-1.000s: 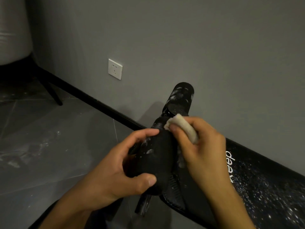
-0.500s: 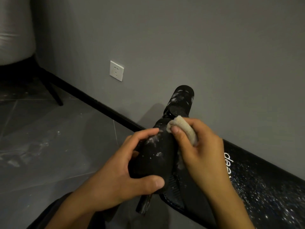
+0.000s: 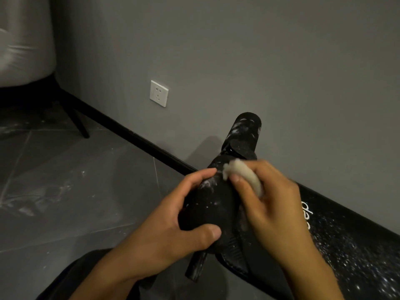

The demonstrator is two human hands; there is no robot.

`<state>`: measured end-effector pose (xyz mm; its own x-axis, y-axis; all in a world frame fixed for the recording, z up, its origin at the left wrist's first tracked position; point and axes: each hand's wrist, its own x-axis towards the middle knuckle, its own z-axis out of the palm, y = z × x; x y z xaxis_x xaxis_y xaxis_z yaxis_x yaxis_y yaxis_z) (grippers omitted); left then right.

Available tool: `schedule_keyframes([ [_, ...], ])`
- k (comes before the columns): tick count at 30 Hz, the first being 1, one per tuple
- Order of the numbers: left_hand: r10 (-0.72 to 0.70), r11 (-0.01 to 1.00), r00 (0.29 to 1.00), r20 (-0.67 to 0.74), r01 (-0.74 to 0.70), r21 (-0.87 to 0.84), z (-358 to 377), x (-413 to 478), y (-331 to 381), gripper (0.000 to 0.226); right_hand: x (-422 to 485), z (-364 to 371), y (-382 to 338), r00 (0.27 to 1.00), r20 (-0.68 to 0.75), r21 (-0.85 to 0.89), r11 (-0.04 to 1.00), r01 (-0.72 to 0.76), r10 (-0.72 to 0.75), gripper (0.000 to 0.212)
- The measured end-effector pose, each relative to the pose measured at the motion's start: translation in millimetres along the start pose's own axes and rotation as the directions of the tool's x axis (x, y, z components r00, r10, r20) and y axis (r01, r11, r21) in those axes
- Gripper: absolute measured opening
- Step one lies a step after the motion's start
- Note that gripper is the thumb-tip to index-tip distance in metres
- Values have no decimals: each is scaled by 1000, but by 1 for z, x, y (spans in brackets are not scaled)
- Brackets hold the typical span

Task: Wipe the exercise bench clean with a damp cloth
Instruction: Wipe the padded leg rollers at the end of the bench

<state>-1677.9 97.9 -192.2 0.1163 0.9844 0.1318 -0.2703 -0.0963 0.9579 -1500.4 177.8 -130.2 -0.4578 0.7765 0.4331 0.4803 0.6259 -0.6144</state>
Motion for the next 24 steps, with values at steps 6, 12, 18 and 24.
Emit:
schedule_keyframes([
  [6, 15, 1000, 1000, 25, -15, 12, -1, 2, -1, 79, -14, -6, -14, 983, 153, 169, 982, 78, -105, 12],
  [12, 11, 1000, 999, 50, -11, 1, -5, 4, -2, 79, -11, -1, -13, 998, 54, 35, 999, 33, -35, 13],
  [18, 29, 999, 998, 59, -30, 12, -6, 4, -4, 81, -14, -12, -19, 965, 225, 152, 983, 99, -132, 15],
  [24, 25, 1000, 998, 56, -26, 10, -6, 4, -3, 81, -8, 0, -9, 998, -53, -42, 999, -20, 18, 12],
])
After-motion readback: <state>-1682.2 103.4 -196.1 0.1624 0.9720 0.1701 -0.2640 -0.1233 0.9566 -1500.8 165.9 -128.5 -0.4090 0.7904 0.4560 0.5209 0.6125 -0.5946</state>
